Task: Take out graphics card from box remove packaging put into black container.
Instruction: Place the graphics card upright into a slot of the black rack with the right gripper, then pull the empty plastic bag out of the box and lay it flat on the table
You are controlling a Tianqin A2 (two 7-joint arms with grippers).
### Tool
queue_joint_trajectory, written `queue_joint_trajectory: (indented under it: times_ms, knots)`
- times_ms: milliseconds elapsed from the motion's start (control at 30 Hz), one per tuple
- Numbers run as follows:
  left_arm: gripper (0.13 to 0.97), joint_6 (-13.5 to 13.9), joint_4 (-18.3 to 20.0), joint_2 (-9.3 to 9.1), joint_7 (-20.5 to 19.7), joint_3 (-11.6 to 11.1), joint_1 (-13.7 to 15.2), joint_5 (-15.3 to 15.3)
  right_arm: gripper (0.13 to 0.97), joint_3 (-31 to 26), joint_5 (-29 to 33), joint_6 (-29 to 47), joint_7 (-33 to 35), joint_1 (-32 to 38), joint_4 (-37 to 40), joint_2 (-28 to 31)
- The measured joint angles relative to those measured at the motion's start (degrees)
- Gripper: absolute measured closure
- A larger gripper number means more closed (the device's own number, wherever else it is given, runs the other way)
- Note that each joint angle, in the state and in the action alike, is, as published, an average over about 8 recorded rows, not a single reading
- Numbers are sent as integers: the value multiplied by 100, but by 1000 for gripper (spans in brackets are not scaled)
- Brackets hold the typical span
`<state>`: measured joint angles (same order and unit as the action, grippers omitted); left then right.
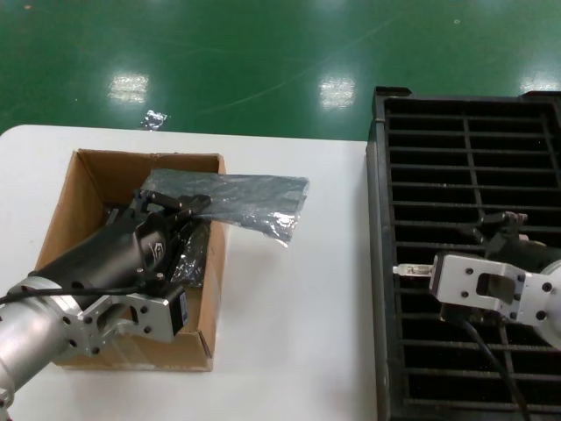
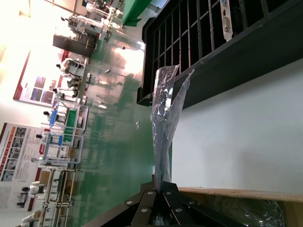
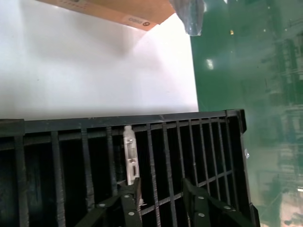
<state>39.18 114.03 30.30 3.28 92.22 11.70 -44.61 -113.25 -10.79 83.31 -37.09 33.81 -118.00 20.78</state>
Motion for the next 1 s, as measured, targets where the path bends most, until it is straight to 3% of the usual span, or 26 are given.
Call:
queue_joint_trajectory:
  times_ms: [167,467,733,867,1000]
  knots:
    - [958,0,0,0,0,0,0,0,747,334,88,-582,-16,-348,0,-282]
    - [958,0,0,0,0,0,0,0,564,1598,588,-2643,-385,-1655,104,-1417]
    - [958,0,0,0,0,0,0,0,359,2348,908,-4817,-2338,-2129,1164,-1999]
    - [958,0,0,0,0,0,0,0,359,2315,746,-5749,-3395,-2034,1951,-2053]
    - [958,0,0,0,0,0,0,0,289,2126,716,-6357,-4447,-1859,2579,-2070]
